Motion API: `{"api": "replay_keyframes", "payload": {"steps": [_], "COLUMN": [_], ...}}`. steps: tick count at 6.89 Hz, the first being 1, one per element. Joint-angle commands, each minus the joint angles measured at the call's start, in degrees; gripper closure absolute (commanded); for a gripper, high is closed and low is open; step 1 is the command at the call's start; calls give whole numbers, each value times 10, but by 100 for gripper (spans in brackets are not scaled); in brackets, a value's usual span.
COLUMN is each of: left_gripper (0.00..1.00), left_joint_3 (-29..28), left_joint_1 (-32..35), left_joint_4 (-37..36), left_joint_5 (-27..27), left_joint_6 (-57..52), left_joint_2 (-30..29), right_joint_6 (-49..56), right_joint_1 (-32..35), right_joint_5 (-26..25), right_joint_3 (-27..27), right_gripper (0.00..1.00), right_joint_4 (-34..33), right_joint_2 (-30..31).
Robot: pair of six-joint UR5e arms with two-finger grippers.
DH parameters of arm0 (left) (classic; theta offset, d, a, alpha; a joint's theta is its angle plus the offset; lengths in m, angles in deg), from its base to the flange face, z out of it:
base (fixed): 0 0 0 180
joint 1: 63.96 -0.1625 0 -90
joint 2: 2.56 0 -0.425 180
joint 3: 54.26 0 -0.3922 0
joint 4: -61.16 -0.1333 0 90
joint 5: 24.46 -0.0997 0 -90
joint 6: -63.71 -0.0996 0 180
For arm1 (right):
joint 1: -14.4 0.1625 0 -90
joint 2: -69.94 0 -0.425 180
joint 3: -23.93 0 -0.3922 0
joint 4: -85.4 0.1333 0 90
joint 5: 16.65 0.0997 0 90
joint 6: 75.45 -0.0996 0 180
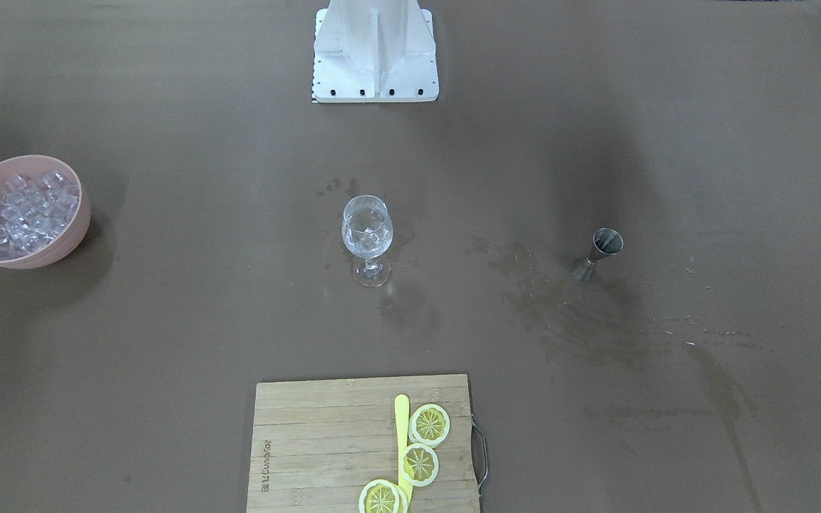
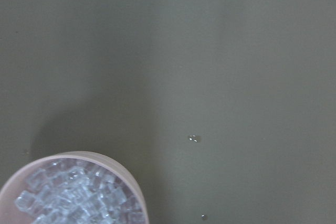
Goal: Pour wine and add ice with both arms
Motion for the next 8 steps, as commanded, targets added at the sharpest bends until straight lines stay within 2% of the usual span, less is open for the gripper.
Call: {"api": "replay_keyframes", "payload": {"steps": [1, 2, 8], "left_gripper": [2, 2, 2], "left_joint_3": [-1, -1, -19], "left_joint_1": [1, 1, 1], "left_joint_4": [-26, -50, -54], "left_joint_5": [0, 0, 17], "left_joint_6": [0, -1, 0], "left_joint_2": [5, 0, 9], "right_joint_6": [-1, -1, -14], "right_joint_1": [9, 9, 9], "right_joint_5": [1, 1, 2], "right_joint_3": [-24, -25, -24], "right_gripper": [0, 0, 0], "right_joint_4": [68, 69, 69], "right_joint_2": [37, 36, 33]}}
